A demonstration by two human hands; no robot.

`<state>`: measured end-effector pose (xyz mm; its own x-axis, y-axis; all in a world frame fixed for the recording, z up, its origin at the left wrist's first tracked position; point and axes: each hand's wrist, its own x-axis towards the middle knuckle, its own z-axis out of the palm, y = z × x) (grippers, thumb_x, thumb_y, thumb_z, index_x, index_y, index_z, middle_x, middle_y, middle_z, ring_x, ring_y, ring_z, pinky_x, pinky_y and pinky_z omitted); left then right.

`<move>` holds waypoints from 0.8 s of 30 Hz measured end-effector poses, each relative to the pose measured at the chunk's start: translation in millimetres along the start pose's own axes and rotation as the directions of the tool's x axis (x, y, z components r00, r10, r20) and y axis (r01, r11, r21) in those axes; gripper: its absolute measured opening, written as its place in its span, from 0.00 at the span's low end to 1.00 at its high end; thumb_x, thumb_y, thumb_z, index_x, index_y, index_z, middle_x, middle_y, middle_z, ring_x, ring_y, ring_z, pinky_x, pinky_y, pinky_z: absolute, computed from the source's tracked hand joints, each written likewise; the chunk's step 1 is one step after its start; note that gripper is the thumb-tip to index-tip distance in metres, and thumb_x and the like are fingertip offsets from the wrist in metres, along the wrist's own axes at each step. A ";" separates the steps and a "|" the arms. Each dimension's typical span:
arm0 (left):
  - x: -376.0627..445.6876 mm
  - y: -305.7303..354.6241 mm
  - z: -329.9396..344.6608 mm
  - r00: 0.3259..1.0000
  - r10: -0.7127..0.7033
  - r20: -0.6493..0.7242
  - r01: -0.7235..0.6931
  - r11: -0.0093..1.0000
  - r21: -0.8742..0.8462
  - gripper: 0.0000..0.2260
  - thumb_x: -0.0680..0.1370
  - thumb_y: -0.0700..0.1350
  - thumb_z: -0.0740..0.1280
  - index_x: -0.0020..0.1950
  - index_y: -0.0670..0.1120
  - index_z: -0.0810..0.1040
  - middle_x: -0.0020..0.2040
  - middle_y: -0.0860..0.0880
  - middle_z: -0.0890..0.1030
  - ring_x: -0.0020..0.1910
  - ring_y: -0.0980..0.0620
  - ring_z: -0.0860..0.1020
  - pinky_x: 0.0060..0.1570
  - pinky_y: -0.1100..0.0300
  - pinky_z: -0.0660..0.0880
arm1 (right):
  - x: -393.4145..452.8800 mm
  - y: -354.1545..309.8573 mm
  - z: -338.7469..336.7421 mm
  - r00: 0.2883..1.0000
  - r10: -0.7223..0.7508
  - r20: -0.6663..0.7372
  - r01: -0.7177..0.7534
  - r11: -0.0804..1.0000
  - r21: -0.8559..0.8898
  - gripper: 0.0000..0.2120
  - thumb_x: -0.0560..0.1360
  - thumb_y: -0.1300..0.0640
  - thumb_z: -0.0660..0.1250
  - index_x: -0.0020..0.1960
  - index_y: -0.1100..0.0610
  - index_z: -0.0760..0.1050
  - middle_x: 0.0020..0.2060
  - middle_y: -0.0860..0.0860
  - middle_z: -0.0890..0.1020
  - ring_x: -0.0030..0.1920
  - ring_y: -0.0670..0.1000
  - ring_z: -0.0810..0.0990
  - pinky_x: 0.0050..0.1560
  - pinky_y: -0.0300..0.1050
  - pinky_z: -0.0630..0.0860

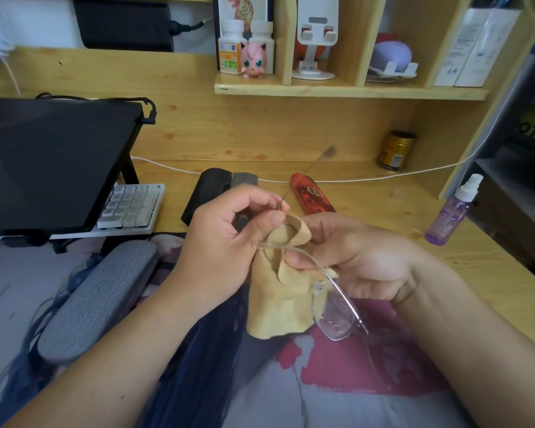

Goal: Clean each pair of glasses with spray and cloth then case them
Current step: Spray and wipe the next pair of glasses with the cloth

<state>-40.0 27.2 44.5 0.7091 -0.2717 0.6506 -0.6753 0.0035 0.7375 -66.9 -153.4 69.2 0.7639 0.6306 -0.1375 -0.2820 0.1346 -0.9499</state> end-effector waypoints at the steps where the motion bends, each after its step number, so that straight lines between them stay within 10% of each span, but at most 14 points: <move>1: -0.3 0.1 0.6 1.000 0.019 0.013 -0.020 0.999 0.033 0.08 0.78 0.38 0.71 0.47 0.52 0.81 0.45 0.56 0.83 0.46 0.52 0.81 0.50 0.62 0.75 | -1.5 -2.0 -1.6 0.998 0.052 0.036 -0.052 0.999 0.006 0.11 0.78 0.72 0.60 0.51 0.62 0.79 0.37 0.50 0.83 0.36 0.46 0.83 0.38 0.38 0.79; 9: -0.3 -7.6 6.6 0.999 0.048 0.015 -0.050 0.995 0.090 0.06 0.77 0.35 0.71 0.47 0.46 0.82 0.45 0.50 0.82 0.45 0.51 0.81 0.48 0.63 0.76 | 4.0 1.4 13.2 0.992 0.022 -0.125 -0.027 0.999 -0.035 0.10 0.76 0.71 0.66 0.38 0.61 0.77 0.28 0.50 0.80 0.28 0.46 0.80 0.32 0.38 0.76; 24: 2.1 -1.3 1.4 0.996 -0.066 -0.057 0.064 0.997 -0.037 0.08 0.77 0.40 0.70 0.46 0.54 0.82 0.44 0.57 0.84 0.44 0.57 0.81 0.46 0.64 0.76 | 1.4 4.9 3.0 0.975 -0.083 -0.205 0.112 0.985 0.133 0.05 0.78 0.63 0.65 0.49 0.62 0.79 0.35 0.54 0.83 0.34 0.50 0.82 0.36 0.43 0.79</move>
<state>-38.0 25.3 44.7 0.7624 -0.2162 0.6099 -0.6207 0.0222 0.7838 -69.0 -149.5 65.2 0.8873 0.4472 -0.1128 -0.2698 0.3050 -0.9133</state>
